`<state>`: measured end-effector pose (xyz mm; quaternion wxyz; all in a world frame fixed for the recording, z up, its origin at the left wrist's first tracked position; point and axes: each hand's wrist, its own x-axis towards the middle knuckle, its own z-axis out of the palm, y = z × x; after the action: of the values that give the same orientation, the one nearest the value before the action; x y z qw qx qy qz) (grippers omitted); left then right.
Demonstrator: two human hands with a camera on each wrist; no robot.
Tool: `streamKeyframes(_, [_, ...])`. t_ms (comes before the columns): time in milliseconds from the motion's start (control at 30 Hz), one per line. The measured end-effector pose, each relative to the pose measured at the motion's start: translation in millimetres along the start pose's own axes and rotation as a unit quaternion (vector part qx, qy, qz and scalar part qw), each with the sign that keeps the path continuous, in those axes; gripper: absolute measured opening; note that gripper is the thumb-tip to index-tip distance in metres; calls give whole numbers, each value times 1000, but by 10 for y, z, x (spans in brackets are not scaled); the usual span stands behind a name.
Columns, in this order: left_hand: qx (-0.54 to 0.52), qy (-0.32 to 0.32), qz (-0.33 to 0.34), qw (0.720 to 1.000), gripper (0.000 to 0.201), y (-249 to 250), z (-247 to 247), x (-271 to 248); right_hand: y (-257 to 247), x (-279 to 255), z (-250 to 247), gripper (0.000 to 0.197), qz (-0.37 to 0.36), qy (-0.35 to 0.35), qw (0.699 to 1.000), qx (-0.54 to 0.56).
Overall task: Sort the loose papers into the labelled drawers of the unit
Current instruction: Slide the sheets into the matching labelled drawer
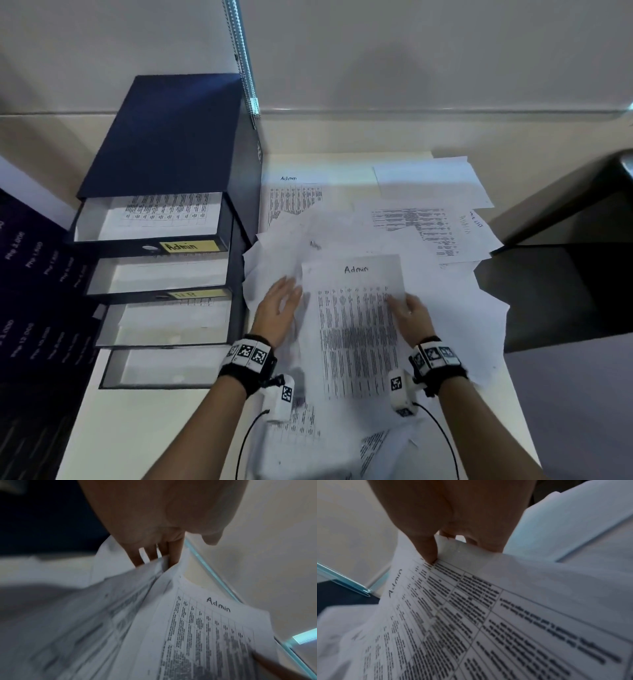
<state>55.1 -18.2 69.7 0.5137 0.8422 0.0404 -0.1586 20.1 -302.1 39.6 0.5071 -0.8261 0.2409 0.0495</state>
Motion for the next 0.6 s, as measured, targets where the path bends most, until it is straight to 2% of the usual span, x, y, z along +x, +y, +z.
streamKeyframes(100, [67, 72, 162, 982, 59, 379, -258, -43, -192, 85, -232, 15, -83, 12, 996, 32])
streamKeyframes(167, [42, 109, 213, 970, 54, 673, -430, -97, -506, 41, -413, 12, -131, -11, 989, 69])
streamKeyframes(267, [-3, 132, 276, 952, 53, 1105, -636, -183, -1057, -116, -667, 23, -204, -43, 973, 102])
streamKeyframes(367, [-47, 138, 300, 943, 56, 1410, -752, -206, -1516, -249, -854, 42, -236, -52, 952, 190])
streamKeyframes(467, [-181, 93, 273, 940, 53, 1579, -788, -191, -1812, -250, -907, 53, -244, -48, 930, 269])
streamKeyframes(533, [-249, 74, 255, 931, 45, 1661, -780, -232, -1903, -204, -844, 55, -248, -35, 927, 279])
streamKeyframes(600, [-263, 71, 251, 929, 38, 1725, -751, -298, -1921, -152, -763, 69, -235, -16, 928, 290])
